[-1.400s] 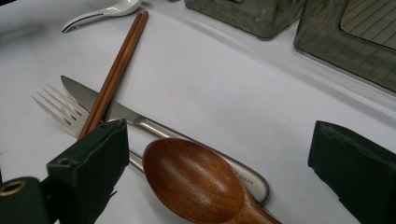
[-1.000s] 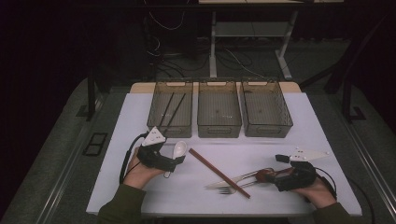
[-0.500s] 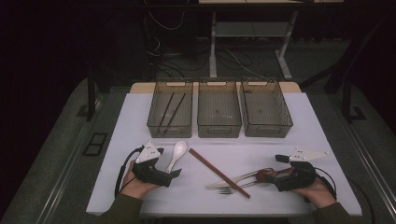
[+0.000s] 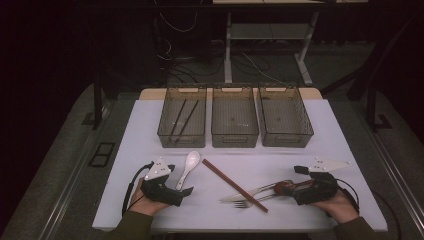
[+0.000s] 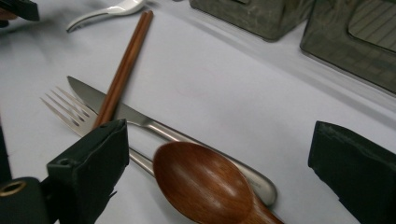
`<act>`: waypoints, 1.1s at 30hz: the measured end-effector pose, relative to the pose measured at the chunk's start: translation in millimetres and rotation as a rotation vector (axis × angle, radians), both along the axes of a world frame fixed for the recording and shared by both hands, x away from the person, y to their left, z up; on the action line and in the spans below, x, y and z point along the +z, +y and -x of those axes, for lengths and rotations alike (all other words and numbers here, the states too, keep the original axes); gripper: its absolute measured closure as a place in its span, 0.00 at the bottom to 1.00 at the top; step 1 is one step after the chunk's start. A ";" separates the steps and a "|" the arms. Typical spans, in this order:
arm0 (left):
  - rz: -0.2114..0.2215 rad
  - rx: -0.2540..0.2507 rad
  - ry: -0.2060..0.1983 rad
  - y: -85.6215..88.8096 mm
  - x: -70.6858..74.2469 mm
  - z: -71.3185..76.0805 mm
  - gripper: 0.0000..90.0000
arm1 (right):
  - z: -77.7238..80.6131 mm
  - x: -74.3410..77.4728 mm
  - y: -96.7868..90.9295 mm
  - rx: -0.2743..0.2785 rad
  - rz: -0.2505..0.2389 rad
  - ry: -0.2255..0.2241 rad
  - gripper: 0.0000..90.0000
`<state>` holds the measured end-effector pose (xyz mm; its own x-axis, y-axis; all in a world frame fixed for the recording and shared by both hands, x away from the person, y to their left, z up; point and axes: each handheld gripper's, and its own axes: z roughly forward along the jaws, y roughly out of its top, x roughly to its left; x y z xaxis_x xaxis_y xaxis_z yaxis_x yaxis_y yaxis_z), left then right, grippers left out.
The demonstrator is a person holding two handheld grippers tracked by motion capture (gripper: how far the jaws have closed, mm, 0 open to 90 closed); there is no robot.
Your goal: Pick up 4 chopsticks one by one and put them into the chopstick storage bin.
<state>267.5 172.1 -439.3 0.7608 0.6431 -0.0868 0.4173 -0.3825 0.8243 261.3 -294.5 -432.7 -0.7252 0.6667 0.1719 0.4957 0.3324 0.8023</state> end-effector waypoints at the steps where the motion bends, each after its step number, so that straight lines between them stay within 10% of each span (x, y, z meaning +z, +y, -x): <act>1: 0.000 -0.002 -0.001 -0.1 0.0 0.0 0.00 | 0.0 1.3 0.8 0.003 -0.002 0.001 0.06; 33: 0.014 -0.011 0.020 -2.3 1.6 0.4 0.00 | -20.5 13.7 59.0 0.068 0.008 0.051 0.19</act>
